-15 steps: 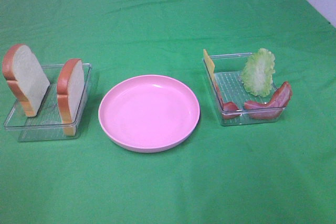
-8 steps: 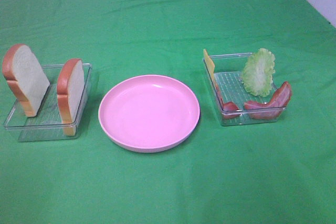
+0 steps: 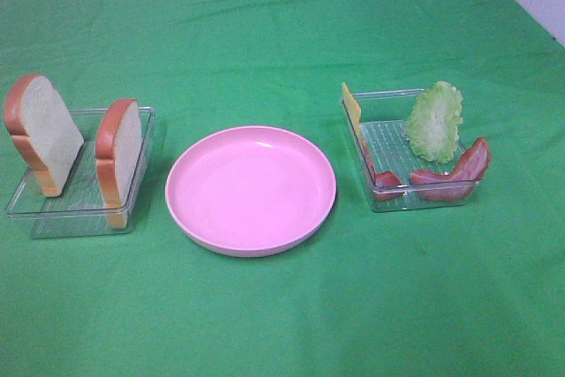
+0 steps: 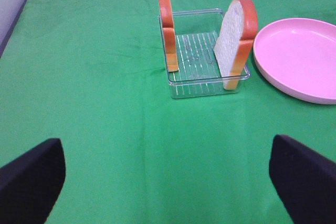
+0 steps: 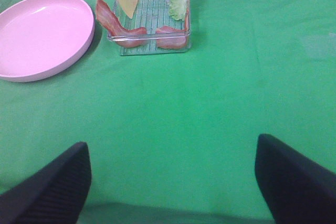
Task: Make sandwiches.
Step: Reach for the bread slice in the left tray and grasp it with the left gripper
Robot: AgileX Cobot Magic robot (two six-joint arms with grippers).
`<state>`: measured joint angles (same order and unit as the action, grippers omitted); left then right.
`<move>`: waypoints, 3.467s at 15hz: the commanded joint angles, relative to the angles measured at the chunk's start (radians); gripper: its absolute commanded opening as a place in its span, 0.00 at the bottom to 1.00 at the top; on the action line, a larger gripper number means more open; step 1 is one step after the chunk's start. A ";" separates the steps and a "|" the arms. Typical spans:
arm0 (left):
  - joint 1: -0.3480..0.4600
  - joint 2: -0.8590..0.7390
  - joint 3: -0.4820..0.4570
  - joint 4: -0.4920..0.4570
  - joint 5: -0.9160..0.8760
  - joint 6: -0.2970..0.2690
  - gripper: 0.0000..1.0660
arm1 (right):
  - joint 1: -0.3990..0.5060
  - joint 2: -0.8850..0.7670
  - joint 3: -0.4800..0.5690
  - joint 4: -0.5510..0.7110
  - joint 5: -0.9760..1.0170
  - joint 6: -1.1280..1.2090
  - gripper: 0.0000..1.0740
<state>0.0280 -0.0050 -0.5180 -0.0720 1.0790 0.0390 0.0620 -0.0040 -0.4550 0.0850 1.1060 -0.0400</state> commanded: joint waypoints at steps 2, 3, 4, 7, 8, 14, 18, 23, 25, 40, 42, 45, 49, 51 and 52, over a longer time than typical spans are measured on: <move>-0.006 0.191 -0.006 0.004 0.006 -0.011 0.96 | -0.001 -0.024 0.003 0.006 -0.005 -0.009 0.76; -0.006 0.246 -0.019 0.004 0.018 -0.009 0.96 | -0.001 -0.024 0.003 0.006 -0.005 -0.009 0.76; -0.006 0.351 -0.059 0.005 0.047 -0.009 0.96 | -0.001 -0.024 0.003 0.006 -0.005 -0.009 0.76; -0.006 0.701 -0.283 0.005 0.200 -0.007 0.96 | -0.001 -0.024 0.003 0.006 -0.005 -0.009 0.76; -0.006 0.806 -0.364 0.005 0.241 -0.007 0.96 | -0.001 -0.024 0.003 0.006 -0.005 -0.009 0.76; -0.024 1.346 -0.752 -0.022 0.240 -0.003 0.96 | -0.001 -0.024 0.003 0.006 -0.005 -0.009 0.76; -0.174 1.557 -0.828 0.000 0.239 -0.084 0.96 | -0.001 -0.024 0.003 0.006 -0.005 -0.009 0.76; -0.322 1.835 -1.003 -0.005 0.239 -0.164 0.96 | -0.001 -0.024 0.003 0.006 -0.005 -0.009 0.76; -0.340 1.900 -1.045 -0.009 0.239 -0.175 0.96 | -0.001 -0.024 0.003 0.006 -0.005 -0.009 0.76; -0.360 2.081 -1.091 0.023 0.113 -0.189 0.92 | -0.001 -0.024 0.003 0.007 -0.005 -0.010 0.76; -0.360 2.081 -1.091 0.023 0.114 -0.189 0.73 | -0.001 -0.024 0.003 0.007 -0.005 -0.010 0.76; -0.360 2.081 -1.091 0.024 0.110 -0.187 0.45 | -0.001 -0.024 0.003 0.007 -0.005 -0.010 0.76; -0.360 2.081 -1.091 0.015 0.113 -0.191 0.44 | -0.001 -0.024 0.003 0.007 -0.005 -0.010 0.76; -0.360 2.080 -1.091 0.011 0.115 -0.191 0.44 | -0.001 -0.024 0.003 0.007 -0.005 -0.010 0.76; -0.360 2.080 -1.091 0.008 0.115 -0.191 0.44 | -0.001 -0.024 0.003 0.007 -0.005 -0.010 0.76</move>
<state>-0.3270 2.0710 -1.6050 -0.0570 1.1920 -0.1520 0.0620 -0.0040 -0.4550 0.0860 1.1050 -0.0400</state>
